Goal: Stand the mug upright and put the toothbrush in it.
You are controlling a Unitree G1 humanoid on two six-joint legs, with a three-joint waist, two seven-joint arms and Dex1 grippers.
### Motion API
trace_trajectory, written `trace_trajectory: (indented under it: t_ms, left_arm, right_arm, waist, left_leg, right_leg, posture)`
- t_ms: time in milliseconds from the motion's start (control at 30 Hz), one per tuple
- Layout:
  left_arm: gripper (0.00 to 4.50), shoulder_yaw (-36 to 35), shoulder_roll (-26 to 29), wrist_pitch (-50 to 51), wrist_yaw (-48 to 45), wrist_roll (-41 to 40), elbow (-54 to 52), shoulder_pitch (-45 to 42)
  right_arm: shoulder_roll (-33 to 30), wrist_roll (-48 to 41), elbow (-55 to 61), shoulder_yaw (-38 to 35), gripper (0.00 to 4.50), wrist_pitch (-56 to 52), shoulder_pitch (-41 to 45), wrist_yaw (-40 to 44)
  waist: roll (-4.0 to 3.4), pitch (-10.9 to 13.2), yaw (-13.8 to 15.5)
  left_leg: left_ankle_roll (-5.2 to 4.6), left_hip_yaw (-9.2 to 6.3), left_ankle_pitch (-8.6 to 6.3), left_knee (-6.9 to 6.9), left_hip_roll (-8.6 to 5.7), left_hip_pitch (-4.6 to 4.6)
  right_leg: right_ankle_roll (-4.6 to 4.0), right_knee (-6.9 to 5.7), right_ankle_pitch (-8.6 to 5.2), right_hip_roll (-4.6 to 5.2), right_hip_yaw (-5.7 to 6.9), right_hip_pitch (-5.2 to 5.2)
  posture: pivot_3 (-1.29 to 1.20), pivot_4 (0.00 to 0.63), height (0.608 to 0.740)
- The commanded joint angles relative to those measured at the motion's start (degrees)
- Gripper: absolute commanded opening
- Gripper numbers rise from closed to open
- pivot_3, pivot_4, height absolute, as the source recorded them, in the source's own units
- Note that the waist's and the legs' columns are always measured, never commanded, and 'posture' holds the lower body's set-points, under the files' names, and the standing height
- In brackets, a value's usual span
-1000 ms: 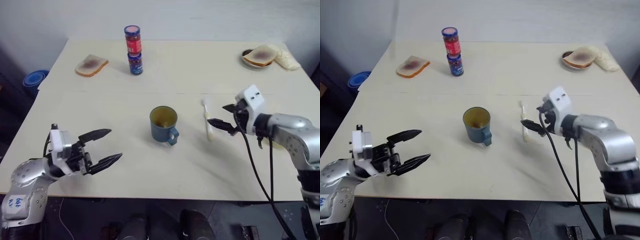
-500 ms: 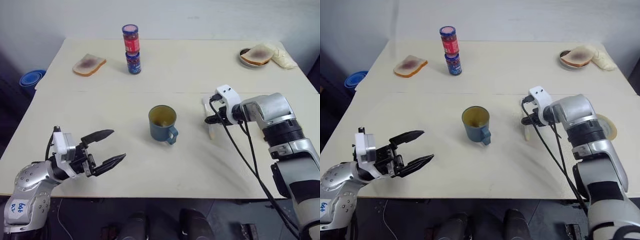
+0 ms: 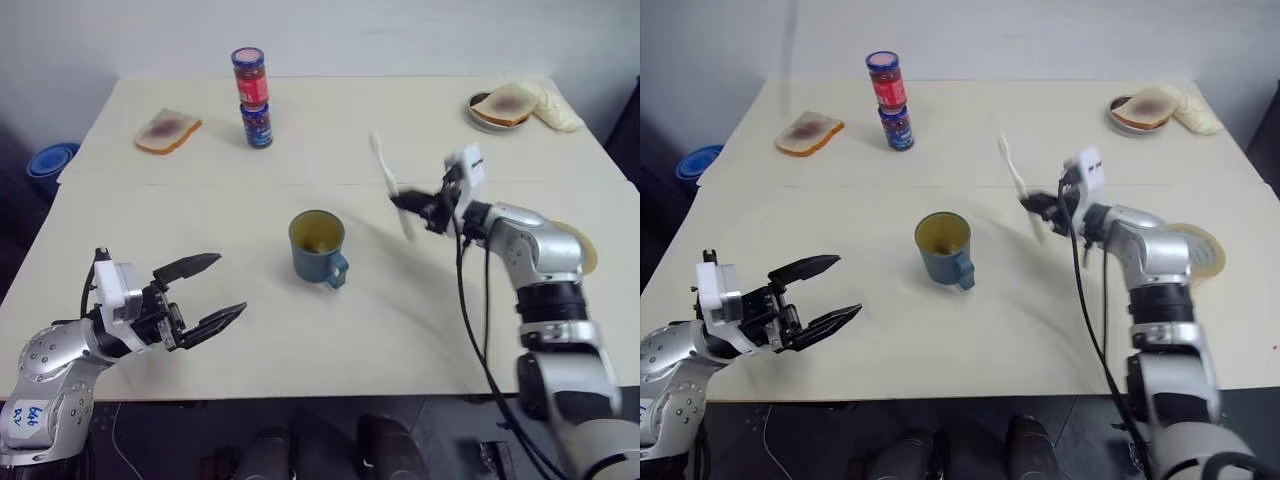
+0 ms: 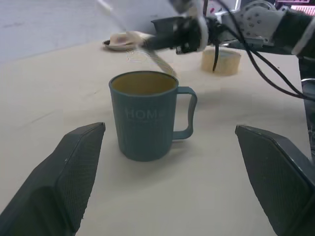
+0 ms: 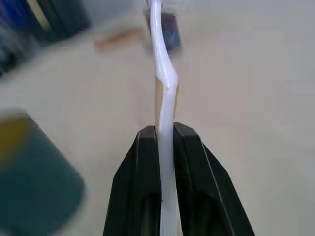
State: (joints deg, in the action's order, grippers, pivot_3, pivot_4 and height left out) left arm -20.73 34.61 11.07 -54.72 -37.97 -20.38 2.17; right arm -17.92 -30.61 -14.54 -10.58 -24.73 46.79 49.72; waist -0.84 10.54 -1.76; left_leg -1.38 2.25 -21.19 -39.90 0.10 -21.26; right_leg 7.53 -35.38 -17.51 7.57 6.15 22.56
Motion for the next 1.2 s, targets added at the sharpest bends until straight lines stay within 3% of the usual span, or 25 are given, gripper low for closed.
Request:
trace_trajectory:
  t_ms: [33,200,367,600,800,1033,1200]
  left_arm:
    - [4.5,0.17,-0.6,-0.58,0.75,-0.83,0.06,-1.1]
    - [4.5,1.28,-1.08,-0.66,0.81,-0.31,1.4,-2.55]
    - [4.5,1.49,-0.82,-0.86,0.16,-0.07,3.03,-2.07]
    - [4.5,-0.39,0.19,-0.97,-1.66,-0.18,5.13,0.41]
    - [4.5,-3.74,1.37,-5.33,-1.2,3.38,6.61,3.5]
    - [4.5,-5.75,3.33,-12.39,1.17,13.82,5.83,12.24]
    - [4.5,-6.52,3.88,-12.69,3.85,15.41,6.45,12.94]
  right_arm:
    - [6.01,-5.88,11.54,-1.4,0.05,5.59,-1.39,-0.98]
    - [10.07,-3.17,14.83,4.77,0.05,10.88,-6.71,1.74]
    - [11.8,0.44,10.23,8.28,0.05,18.16,-8.81,3.96]
    - [9.02,4.0,8.04,9.67,2.47,27.14,-9.94,8.43]
    - [-3.5,4.63,6.23,5.41,4.48,29.53,-13.04,13.79]
    - [-20.95,5.69,-0.3,2.86,4.48,39.01,-22.68,31.0]
    - [-22.66,5.89,-2.11,3.13,4.48,41.69,-25.56,34.08]
  waist:
    - [-0.01,0.0,0.02]
    - [0.09,-0.06,0.42]
    - [0.07,-0.04,0.0]
    - [0.05,-0.03,-0.06]
    - [0.07,-0.04,0.48]
    - [0.11,-0.01,0.37]
    - [0.13,0.0,0.15]
  left_leg:
    - [0.01,-0.01,-0.01,-0.01,0.01,0.02]
    - [-0.03,-0.23,0.0,-0.08,-0.21,0.04]
    - [-0.04,-0.17,0.01,-0.06,-0.2,0.05]
    - [-0.03,-0.14,0.01,-0.04,-0.15,0.08]
    - [-0.05,-0.2,0.0,-0.07,-0.23,0.06]
    - [-0.08,-0.03,-0.02,0.03,-0.16,0.07]
    - [-0.07,0.16,-0.01,-0.02,0.02,0.17]
  right_leg:
    - [0.0,-0.05,0.0,-0.01,0.02,0.01]
    - [-0.01,-0.11,0.0,0.13,-0.02,-0.12]
    - [-0.01,-0.12,0.0,0.07,-0.08,-0.06]
    - [-0.02,-0.11,0.0,0.05,-0.07,-0.05]
    - [-0.02,-0.07,0.0,0.17,-0.05,-0.12]
    - [-0.01,0.16,0.0,0.11,-0.03,-0.15]
    - [0.0,0.2,0.0,0.07,-0.03,-0.19]
  posture:
    - [0.0,0.15,0.74]
    - [0.0,0.15,0.74]
    - [0.0,0.15,0.74]
    - [0.0,0.15,0.74]
    - [0.0,0.15,0.74]
    - [0.0,0.15,0.74]
    - [0.0,0.15,0.74]
